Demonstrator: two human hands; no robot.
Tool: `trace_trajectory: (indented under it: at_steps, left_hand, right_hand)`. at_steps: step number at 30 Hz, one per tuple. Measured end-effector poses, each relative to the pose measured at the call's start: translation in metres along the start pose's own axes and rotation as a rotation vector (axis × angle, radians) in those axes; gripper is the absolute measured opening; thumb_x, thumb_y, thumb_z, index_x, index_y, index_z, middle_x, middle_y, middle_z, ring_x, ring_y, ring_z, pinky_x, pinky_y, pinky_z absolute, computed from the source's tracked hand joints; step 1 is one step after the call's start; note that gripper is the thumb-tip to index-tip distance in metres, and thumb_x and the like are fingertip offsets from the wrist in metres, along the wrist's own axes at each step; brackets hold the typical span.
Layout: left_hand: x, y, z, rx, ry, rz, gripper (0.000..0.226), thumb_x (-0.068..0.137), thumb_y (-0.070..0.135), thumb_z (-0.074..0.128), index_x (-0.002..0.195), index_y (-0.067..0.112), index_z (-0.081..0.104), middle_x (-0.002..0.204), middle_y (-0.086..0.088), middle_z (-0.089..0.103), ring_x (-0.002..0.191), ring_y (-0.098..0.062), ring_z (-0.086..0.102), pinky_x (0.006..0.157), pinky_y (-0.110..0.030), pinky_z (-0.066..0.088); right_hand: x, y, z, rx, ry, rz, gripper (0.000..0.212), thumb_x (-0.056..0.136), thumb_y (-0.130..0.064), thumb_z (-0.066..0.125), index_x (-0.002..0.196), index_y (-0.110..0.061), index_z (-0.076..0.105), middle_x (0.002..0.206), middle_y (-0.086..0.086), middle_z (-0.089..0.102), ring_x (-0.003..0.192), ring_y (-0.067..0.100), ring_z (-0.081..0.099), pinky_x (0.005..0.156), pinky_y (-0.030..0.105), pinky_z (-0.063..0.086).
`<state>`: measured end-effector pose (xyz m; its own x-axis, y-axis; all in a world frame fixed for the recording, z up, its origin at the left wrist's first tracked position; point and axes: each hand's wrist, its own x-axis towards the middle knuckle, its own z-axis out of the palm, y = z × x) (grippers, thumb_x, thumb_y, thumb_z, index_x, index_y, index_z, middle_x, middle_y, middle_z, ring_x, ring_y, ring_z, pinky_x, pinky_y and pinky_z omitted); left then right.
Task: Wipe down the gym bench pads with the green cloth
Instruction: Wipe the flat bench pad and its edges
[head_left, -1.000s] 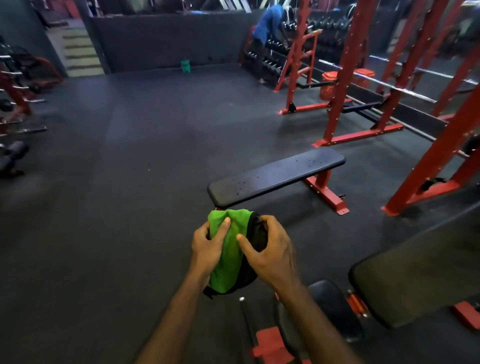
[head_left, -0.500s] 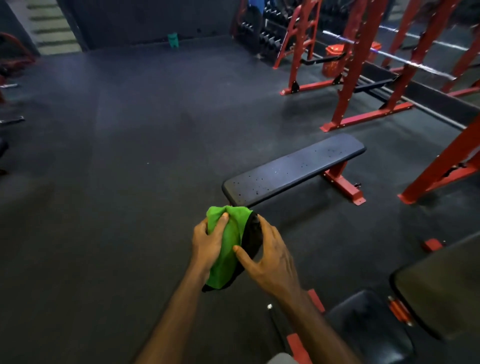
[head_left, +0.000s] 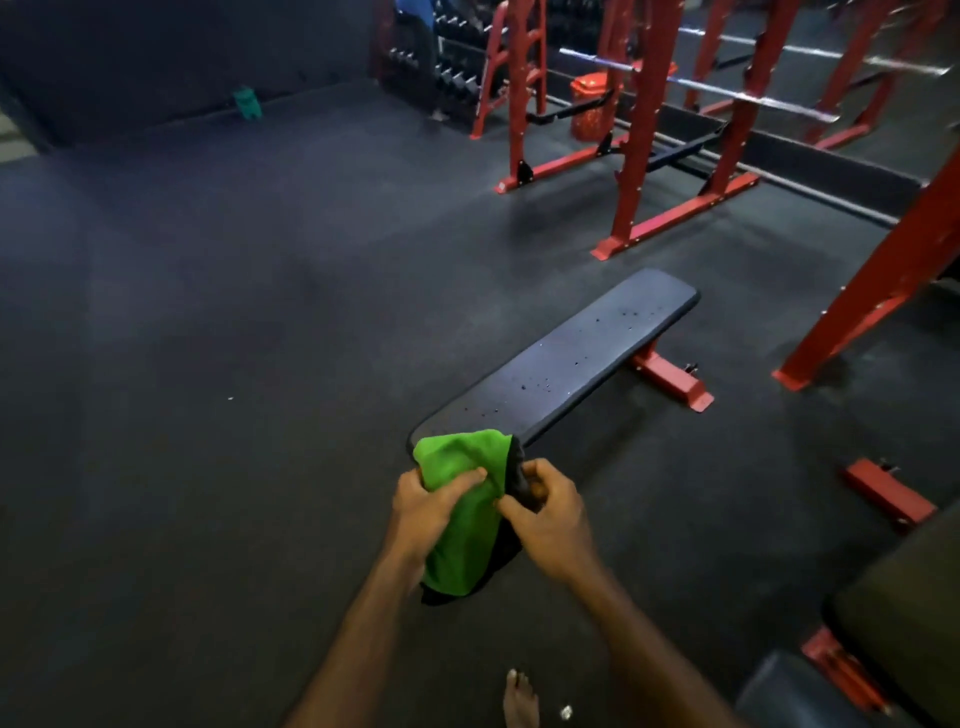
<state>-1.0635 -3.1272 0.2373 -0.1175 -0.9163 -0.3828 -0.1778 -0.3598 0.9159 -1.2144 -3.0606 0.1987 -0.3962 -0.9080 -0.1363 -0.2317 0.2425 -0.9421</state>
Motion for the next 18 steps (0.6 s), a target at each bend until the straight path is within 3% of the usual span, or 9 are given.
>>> trace_trajectory:
  at_steps: [2,5,10,15,18]
  left_hand:
    - [0.033,0.019,0.006,0.016,-0.008,0.006,0.023,0.078,0.028,0.089,0.092,0.011,0.081,0.083,-0.003,0.080,0.081,-0.021,0.078,0.075,-0.036,0.064]
    - [0.081,0.047,0.016,-0.005,-0.055,0.040,0.026,0.079,0.033,0.089,0.094,0.013,0.082,0.086,-0.001,0.080,0.085,-0.019,0.078,0.081,-0.040,0.064]
    - [0.155,0.086,0.040,-0.041,-0.051,0.065,0.045,0.064,0.055,0.089,0.097,0.024,0.082,0.092,0.004,0.081,0.090,-0.015,0.078,0.089,-0.044,0.062]
    - [0.225,0.127,0.083,-0.052,-0.173,0.124,0.052,0.064,0.060,0.084,0.102,0.024,0.082,0.097,0.001,0.081,0.097,-0.020,0.077,0.094,-0.051,0.060]
    - [0.279,0.156,0.122,-0.047,-0.283,0.138,0.064,0.058,0.070,0.085,0.105,0.025,0.080,0.101,0.000,0.080,0.098,-0.022,0.077,0.094,-0.051,0.060]
  right_hand:
    - [0.040,-0.005,-0.002,0.053,0.003,0.027,0.034,0.064,-0.048,0.074,0.096,-0.037,0.066,0.086,-0.007,0.077,0.082,0.012,0.074,0.078,0.051,0.062]
    - [0.092,-0.018,-0.010,0.067,-0.006,0.025,0.036,0.065,-0.048,0.078,0.098,-0.036,0.066,0.087,-0.002,0.077,0.085,0.020,0.075,0.079,0.055,0.061]
    - [0.167,-0.052,-0.031,0.119,0.026,-0.009,0.043,0.072,-0.051,0.083,0.103,-0.025,0.069,0.091,-0.001,0.078,0.086,0.015,0.075,0.082,0.050,0.061]
    - [0.237,-0.066,-0.055,0.121,0.072,-0.056,0.046,0.073,-0.043,0.092,0.107,-0.022,0.068,0.095,-0.003,0.077,0.090,0.012,0.075,0.081,0.039,0.063]
    - [0.285,-0.066,-0.078,0.134,0.173,-0.031,0.058,0.064,-0.052,0.091,0.110,-0.025,0.068,0.099,-0.003,0.077,0.093,0.012,0.075,0.084,0.042,0.063]
